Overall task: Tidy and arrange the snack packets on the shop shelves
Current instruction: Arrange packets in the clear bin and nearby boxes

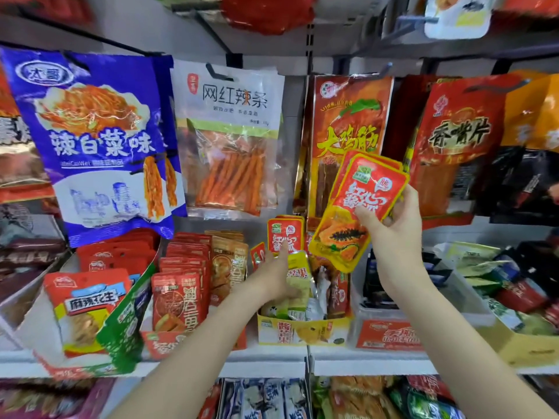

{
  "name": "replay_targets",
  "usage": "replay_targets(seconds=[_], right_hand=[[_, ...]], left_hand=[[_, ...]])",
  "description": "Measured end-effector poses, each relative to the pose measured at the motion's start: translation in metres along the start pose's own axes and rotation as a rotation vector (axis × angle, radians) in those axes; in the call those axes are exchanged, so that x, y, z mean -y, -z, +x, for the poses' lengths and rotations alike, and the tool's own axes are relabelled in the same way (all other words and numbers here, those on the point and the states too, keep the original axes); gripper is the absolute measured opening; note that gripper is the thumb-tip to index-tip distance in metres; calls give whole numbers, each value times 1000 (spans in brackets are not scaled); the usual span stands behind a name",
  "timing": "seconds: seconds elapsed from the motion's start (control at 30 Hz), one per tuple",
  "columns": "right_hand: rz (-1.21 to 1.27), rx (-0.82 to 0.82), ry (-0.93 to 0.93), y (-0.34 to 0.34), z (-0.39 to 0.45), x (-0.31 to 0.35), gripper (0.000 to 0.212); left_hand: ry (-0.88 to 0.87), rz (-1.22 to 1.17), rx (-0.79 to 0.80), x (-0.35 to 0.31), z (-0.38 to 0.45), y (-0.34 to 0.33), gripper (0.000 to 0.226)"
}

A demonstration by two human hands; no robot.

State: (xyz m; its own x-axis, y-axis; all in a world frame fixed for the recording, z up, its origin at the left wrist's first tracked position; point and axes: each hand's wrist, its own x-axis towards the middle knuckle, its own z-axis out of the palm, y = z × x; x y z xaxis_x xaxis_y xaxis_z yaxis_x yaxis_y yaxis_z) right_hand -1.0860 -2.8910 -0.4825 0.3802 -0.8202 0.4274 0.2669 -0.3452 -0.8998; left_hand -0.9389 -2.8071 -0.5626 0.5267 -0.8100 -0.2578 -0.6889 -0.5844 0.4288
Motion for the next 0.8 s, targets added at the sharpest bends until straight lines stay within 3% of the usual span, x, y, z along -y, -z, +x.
replay_targets(seconds=[0.17, 0.33, 0.53, 0.67, 0.8], right_hand=[[141, 53, -46, -9, -1, 2, 37], [217, 60, -148, -13, 1, -2, 29], [105, 349, -148, -14, 4, 3, 29], [5, 456, -74, -19, 8, 16, 30], [99, 359, -66, -24, 8, 22, 22]], left_hand=[[-115, -72, -242, 4, -4, -7, 102], [-159, -30, -353, 12, -19, 3, 33], [-368, -39, -543, 27, -57, 0, 9], [-418, -197, -497, 36, -75, -3, 6], [-314, -180, -383, 24, -62, 7, 11]])
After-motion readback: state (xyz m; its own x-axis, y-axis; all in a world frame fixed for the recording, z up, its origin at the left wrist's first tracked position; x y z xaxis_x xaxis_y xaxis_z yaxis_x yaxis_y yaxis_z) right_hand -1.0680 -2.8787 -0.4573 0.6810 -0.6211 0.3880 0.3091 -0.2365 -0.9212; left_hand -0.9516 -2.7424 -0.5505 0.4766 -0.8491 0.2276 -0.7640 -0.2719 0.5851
